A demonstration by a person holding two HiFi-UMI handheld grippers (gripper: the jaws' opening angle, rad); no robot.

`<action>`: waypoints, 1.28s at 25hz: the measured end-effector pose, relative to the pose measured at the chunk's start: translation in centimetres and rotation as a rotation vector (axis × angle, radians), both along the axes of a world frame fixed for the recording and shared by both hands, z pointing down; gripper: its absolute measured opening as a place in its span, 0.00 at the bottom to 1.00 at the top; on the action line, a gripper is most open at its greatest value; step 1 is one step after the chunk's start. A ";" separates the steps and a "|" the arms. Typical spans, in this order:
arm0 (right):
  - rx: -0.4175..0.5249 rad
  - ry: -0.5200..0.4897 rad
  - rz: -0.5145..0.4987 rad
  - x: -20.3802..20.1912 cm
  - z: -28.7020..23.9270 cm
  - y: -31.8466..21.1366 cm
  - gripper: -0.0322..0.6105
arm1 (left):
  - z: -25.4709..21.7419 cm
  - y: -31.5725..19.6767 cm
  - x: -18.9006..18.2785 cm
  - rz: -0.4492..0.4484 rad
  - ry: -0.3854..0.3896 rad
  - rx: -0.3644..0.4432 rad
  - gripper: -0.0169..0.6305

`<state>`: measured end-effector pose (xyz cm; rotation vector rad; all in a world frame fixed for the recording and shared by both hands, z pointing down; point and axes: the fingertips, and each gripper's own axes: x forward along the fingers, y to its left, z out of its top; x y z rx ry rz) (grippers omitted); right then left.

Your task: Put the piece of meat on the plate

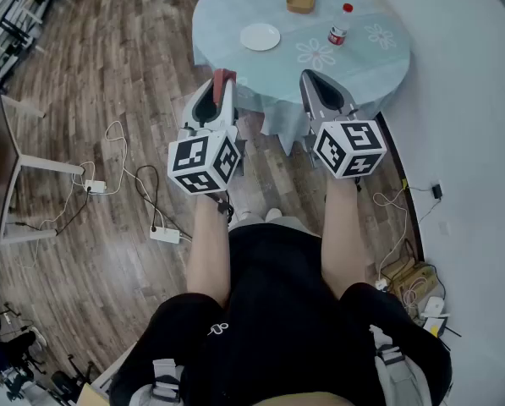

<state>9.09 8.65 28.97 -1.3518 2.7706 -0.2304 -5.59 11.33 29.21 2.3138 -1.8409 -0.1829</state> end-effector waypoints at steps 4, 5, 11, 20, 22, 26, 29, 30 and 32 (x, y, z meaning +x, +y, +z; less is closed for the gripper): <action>-0.009 0.003 0.001 -0.2 0.2 -0.5 0.06 | 0.0 0.0 -0.3 -0.013 -0.003 -0.004 0.16; -0.017 -0.005 0.008 0.0 0.3 -0.7 0.06 | 0.0 0.0 -0.3 -0.016 -0.002 -0.005 0.16; -0.033 -0.059 0.017 0.7 0.3 -1.7 0.06 | -0.4 -0.3 -0.5 -0.028 -0.012 0.001 0.16; -0.038 -0.128 -0.008 -0.1 0.2 -3.7 0.06 | -0.5 -0.6 -1.4 -0.046 -0.022 -0.004 0.16; -0.047 -0.129 -0.028 -1.2 0.5 -3.8 0.06 | -0.1 -0.5 -2.3 -0.062 -0.017 -0.018 0.16; -0.068 -0.121 -0.035 -2.2 1.7 -5.0 0.06 | 1.1 -1.8 -3.2 -0.063 -0.012 -0.043 0.16; -0.080 -0.101 -0.027 -2.9 3.0 -7.5 0.06 | 2.6 -4.5 -4.1 -0.058 0.001 -0.062 0.16; -0.083 -0.096 -0.020 -2.9 3.3 -8.6 0.06 | 3.1 -5.7 -4.3 -0.054 0.006 -0.070 0.16; -0.091 -0.089 0.012 -2.1 3.9 -11.1 0.06 | 4.1 -8.4 -4.0 -0.031 0.015 -0.085 0.16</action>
